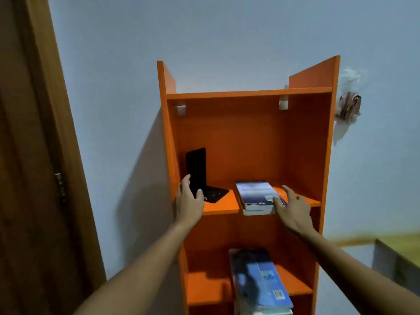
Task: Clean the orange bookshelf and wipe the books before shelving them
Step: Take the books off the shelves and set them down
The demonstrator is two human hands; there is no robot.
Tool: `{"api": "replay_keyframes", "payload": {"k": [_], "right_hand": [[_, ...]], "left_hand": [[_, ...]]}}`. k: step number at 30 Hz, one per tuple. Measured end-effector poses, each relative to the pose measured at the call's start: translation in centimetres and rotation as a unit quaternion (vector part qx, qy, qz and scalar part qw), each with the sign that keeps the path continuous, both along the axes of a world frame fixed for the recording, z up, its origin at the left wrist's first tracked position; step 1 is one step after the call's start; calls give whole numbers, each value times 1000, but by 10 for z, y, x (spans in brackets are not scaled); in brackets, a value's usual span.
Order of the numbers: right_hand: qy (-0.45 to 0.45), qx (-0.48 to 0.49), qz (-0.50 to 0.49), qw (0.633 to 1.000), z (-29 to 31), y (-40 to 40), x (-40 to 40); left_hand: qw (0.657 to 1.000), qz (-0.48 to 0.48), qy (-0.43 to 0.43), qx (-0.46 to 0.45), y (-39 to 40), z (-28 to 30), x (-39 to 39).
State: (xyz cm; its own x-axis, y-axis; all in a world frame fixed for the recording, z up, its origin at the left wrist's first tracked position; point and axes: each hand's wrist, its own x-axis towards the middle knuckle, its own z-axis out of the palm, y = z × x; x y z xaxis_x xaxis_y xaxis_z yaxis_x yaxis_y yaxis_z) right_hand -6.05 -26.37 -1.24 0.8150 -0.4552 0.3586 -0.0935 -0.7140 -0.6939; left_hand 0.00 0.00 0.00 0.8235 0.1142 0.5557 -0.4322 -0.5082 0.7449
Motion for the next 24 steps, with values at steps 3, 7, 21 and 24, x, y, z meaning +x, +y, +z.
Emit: {"api": "replay_keyframes", "payload": {"k": [3,7,21,24], "right_hand": [[68,12,-23,997,-10,-21,23],[83,81,37,993,-16,-38,51],[-37,320,124,938,-52,-42,67],[-82,351,129,924,-60,-29,49]], "left_hand": [[998,26,42,-31,-8,-4,28],[993,50,69,-76,-25,-3,69],[978,182,59,-84,-35,-6,134],[981,181,-3,-68,-30,-12,123]]}}
